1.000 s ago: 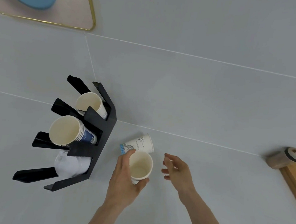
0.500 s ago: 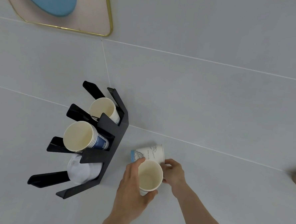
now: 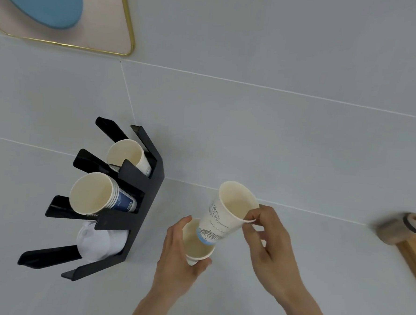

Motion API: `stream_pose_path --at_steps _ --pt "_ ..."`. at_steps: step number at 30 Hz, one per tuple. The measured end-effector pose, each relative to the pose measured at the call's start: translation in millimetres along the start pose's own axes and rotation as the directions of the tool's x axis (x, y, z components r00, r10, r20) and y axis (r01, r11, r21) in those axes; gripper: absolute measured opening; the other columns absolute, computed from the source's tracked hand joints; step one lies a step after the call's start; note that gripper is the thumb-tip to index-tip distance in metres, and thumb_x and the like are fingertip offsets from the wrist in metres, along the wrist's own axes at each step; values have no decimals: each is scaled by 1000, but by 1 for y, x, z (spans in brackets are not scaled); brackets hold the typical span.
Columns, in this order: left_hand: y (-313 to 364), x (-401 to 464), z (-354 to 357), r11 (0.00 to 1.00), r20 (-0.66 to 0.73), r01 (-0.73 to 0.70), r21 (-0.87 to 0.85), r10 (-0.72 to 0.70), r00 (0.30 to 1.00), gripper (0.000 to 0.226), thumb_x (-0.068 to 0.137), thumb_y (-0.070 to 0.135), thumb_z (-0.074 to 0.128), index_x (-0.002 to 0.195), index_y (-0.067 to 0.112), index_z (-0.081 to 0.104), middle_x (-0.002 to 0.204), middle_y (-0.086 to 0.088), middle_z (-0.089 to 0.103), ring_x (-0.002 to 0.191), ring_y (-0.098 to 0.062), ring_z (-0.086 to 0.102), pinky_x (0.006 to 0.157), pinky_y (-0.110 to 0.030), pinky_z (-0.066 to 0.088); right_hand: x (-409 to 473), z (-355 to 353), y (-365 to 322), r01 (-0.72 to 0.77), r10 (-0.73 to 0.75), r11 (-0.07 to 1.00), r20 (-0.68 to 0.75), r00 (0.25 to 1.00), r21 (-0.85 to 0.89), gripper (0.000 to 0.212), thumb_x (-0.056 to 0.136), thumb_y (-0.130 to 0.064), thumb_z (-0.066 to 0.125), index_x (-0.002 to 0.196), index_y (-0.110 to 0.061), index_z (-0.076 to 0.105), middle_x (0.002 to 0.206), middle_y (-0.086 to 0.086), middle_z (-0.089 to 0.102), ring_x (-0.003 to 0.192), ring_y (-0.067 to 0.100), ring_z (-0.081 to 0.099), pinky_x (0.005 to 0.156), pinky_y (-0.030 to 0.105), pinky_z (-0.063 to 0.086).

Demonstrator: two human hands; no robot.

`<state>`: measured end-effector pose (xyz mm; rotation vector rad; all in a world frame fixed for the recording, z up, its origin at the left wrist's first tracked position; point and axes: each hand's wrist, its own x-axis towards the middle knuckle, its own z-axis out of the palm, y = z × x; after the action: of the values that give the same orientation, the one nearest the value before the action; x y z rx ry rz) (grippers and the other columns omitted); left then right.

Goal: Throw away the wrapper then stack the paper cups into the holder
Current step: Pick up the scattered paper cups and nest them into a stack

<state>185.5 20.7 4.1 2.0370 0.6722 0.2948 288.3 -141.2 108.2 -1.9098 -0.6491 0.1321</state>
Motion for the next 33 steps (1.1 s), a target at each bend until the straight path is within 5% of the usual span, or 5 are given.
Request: stream_pose_path --at_steps 12,18,22,28,33 --pt "4 -10 3 990 91 58 -132 -47 995 105 70 27 86 149 41 18 145 18 31 133 -7 41 99 -23 44 -18 9 -7 181 -172 963 61 983 -199 15 91 -32 52 104 -24 55 116 -14 55 98 9 62 76 30 60" --pt "7 -13 -4 959 166 119 -256 -78 983 112 62 28 89 149 43 19 147 17 32 135 -3 40 107 -29 44 -27 19 12 132 -61 923 200 978 -362 31 92 -37 57 123 -37 51 135 -19 47 100 7 61 80 33 59" --pt "7 -16 -22 858 230 267 -439 -180 956 99 58 32 78 142 50 30 142 24 42 134 3 40 114 -37 34 -29 23 25 -93 131 982 245 961 -164 66 94 -24 65 148 -48 37 142 -21 46 116 -3 60 87 21 58" --pt "10 -8 -33 862 113 326 -388 -306 945 34 89 31 64 119 47 58 106 32 67 112 -3 62 104 -42 48 -10 44 33 -507 491 861 210 846 31 39 95 -34 68 132 -42 61 121 -10 68 94 11 72 85 39 64" --pt "15 -9 -37 820 77 404 -405 -410 909 16 90 27 69 103 36 69 104 8 73 90 -14 73 78 -38 63 -9 50 33 -625 591 751 205 780 212 24 94 -15 69 110 -30 78 100 0 79 84 20 77 71 40 68"
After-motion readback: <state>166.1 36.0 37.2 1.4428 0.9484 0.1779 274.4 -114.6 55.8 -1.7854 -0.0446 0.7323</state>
